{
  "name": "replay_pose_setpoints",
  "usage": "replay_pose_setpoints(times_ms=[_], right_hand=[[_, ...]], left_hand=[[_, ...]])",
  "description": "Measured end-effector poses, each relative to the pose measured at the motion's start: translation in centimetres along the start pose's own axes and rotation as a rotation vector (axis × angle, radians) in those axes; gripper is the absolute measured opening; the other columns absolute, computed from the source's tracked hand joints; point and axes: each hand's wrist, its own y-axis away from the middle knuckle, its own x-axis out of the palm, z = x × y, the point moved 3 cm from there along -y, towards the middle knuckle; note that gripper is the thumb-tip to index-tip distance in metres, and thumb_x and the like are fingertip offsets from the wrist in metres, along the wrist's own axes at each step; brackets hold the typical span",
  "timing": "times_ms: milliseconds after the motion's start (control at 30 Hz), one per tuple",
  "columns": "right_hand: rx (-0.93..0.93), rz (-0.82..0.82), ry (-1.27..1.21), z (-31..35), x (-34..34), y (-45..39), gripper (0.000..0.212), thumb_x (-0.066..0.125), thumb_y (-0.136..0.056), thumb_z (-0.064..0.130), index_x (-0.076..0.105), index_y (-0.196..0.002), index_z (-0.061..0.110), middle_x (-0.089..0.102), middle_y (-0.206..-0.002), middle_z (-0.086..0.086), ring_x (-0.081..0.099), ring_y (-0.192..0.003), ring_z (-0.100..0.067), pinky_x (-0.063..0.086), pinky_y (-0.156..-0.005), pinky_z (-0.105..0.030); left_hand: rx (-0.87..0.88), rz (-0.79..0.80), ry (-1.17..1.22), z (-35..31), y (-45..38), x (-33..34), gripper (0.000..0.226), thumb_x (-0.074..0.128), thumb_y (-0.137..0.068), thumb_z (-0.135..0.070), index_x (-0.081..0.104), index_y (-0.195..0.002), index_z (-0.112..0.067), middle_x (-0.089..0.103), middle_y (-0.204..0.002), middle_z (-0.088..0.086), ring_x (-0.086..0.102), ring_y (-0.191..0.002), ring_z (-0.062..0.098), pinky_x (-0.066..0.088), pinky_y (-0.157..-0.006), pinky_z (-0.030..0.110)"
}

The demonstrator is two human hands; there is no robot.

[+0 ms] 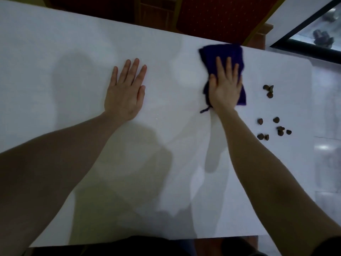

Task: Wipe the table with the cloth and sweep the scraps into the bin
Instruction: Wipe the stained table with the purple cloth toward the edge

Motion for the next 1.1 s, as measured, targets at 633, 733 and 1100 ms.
replay_pose_setpoints(times_ms=[633, 733, 1100], right_hand=[[-0.182, 0.055, 0.042, -0.8, 2.0, 22.4, 0.056, 0.039, -0.100, 0.042, 0.029, -0.154, 0.033, 0.020, -0.164, 0.000, 0.010, -0.152, -0.026, 0.018, -0.120, -0.049], [0.030, 0.005, 0.041, -3.3, 0.9, 17.1, 0.057, 0.033, -0.100, 0.045, 0.024, -0.155, 0.033, 0.017, -0.164, -0.002, 0.010, -0.152, -0.029, 0.015, -0.120, -0.053], [-0.143, 0.008, 0.017, 9.1, 4.2, 16.4, 0.057, 0.034, -0.102, 0.041, 0.021, -0.156, 0.032, 0.015, -0.165, -0.001, 0.006, -0.152, -0.031, 0.007, -0.122, -0.053]], left_hand=[[-0.008, 0.011, 0.011, 0.1, -0.3, 0.2, 0.058, 0.013, -0.105, -0.040, 0.003, -0.159, -0.022, 0.001, -0.168, 0.005, 0.001, -0.155, 0.024, 0.004, -0.125, 0.050], [-0.012, 0.013, 0.001, 0.1, -0.3, 0.3, 0.058, 0.012, -0.105, -0.040, 0.002, -0.159, -0.022, -0.001, -0.168, 0.005, -0.001, -0.155, 0.024, 0.004, -0.125, 0.049], [-0.005, 0.010, -0.008, -0.2, 0.1, 0.2, 0.057, 0.015, -0.105, -0.037, 0.007, -0.159, -0.021, 0.003, -0.168, 0.006, 0.002, -0.155, 0.025, 0.005, -0.124, 0.050]])
